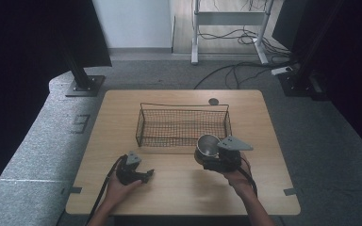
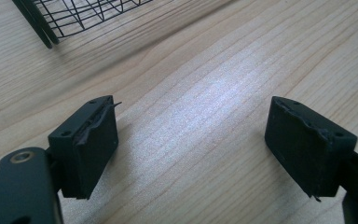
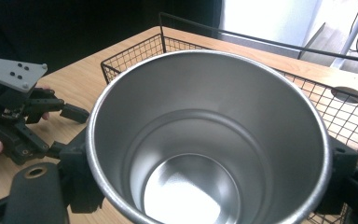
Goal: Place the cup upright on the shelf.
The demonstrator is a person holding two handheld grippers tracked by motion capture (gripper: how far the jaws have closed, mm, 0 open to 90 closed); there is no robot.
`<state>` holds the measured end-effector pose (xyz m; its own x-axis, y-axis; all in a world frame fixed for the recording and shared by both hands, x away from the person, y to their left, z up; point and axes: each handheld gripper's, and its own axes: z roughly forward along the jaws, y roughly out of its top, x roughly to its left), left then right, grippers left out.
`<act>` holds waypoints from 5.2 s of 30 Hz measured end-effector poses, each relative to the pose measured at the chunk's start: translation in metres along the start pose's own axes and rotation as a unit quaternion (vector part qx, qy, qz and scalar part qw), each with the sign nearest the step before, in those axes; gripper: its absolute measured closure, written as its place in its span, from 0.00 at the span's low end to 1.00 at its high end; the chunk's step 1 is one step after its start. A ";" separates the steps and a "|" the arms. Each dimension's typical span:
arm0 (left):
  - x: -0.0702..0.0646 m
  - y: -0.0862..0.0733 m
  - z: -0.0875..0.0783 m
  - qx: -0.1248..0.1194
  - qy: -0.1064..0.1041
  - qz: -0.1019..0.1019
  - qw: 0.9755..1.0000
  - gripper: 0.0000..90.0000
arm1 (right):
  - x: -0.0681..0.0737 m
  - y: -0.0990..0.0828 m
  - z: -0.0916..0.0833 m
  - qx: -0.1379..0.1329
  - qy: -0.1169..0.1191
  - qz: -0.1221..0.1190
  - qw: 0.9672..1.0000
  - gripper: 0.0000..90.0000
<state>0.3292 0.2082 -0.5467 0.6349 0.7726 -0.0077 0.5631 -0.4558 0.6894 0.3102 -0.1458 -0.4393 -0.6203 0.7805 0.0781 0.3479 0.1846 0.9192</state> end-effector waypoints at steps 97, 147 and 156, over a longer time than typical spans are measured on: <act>0.000 0.000 0.000 0.000 0.000 0.000 1.000 0.19 | -0.062 0.073 0.088 0.027 -0.056 0.021 0.998 0.20; -0.001 0.000 0.000 0.000 -0.001 0.002 1.000 0.19 | -0.078 0.033 0.148 0.116 -0.088 0.045 0.988 0.20; -0.001 0.000 0.000 0.000 -0.002 0.002 1.000 0.19 | -0.081 0.029 0.152 0.129 -0.088 0.051 0.986 0.20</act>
<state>0.3286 0.2078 -0.5468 0.6384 0.7697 -0.0077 0.5609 -0.4583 0.6894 0.4771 -0.1125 -0.4775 -0.4492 0.8903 0.0750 0.5828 0.2284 0.7799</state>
